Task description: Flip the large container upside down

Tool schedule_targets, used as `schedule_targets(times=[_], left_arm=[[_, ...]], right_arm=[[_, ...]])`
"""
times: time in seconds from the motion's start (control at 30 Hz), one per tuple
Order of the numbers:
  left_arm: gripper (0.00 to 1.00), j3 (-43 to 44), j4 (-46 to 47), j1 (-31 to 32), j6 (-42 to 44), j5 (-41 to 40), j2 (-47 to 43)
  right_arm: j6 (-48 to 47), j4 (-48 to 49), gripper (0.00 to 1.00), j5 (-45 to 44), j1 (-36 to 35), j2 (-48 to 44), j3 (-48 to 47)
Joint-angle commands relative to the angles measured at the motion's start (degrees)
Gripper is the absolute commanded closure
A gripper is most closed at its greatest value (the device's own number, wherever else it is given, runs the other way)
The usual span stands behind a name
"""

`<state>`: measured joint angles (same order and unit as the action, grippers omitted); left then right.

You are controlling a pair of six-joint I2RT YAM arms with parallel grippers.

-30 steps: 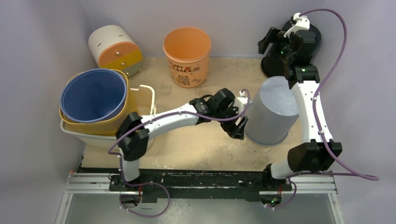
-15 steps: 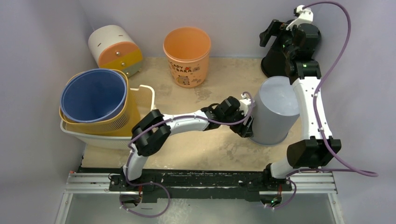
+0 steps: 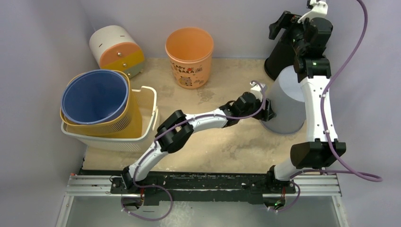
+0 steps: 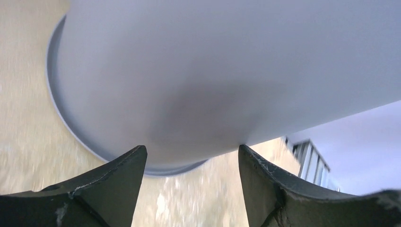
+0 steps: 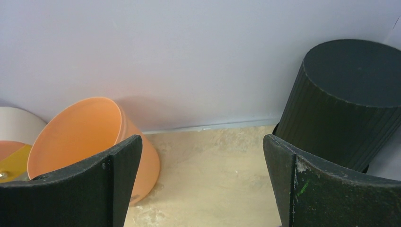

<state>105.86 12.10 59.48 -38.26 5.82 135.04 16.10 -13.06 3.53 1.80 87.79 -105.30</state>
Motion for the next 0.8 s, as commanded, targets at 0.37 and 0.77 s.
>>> schedule_targets(times=[0.37,0.77], left_arm=[[0.31,19.8,-0.3,-10.1,-0.8,-6.9,9.0],[0.31,0.2,-30.2,-11.2,18.3,-3.0,-20.3]], right_arm=[[-2.2,-2.0,0.0,0.2,1.9,0.0,-0.4],[-0.2,-4.6,0.0,1.8,-2.4,-14.0,25.7]])
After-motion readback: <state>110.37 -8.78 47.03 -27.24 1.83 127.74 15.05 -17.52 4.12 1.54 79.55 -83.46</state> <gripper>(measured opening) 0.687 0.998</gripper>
